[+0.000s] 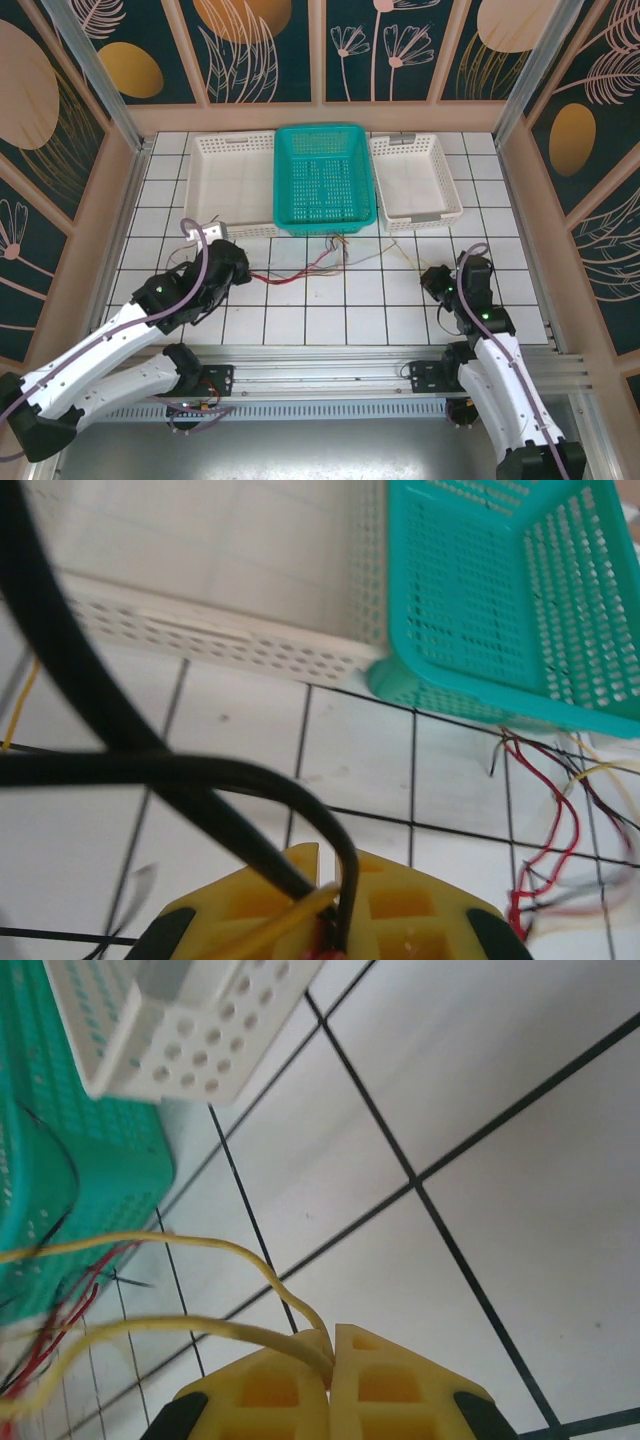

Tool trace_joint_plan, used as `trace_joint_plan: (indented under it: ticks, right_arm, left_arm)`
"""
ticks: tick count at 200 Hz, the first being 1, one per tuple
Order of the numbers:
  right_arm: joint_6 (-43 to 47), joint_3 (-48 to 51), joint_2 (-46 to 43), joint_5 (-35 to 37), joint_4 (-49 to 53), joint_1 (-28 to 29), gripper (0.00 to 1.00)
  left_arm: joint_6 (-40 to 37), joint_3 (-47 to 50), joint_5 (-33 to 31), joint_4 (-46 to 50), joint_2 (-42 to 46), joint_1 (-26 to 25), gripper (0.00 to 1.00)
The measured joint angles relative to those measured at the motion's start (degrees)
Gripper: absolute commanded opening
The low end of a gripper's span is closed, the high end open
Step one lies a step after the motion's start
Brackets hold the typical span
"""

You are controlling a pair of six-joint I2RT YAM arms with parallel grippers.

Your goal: Untangle the cables

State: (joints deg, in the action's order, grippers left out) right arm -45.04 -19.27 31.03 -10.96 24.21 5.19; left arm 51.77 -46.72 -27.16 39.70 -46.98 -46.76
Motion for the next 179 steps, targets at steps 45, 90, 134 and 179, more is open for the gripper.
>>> trace_joint_plan:
  ticks: [45,90,134,179]
  right_arm:
    - [0.92,-9.42,0.02,1.01,1.20,-4.83,0.00]
    - [3.39,-16.50,0.61,2.75,4.09,-4.98,0.00]
    - [6.84,-26.45,0.61,7.52,7.96,-5.57,0.00]
    - [9.22,-32.85,1.11,10.91,10.10,-6.08,0.00]
  left_arm:
    - [-2.29,-3.15,-4.70,4.39,1.05,0.07,0.00]
    - [-4.15,-3.15,-5.97,6.47,0.98,0.07,0.00]
    - [-5.86,-3.67,-7.91,8.20,0.96,0.07,0.00]
    - [-7.04,-4.09,-8.90,8.52,0.70,0.07,0.00]
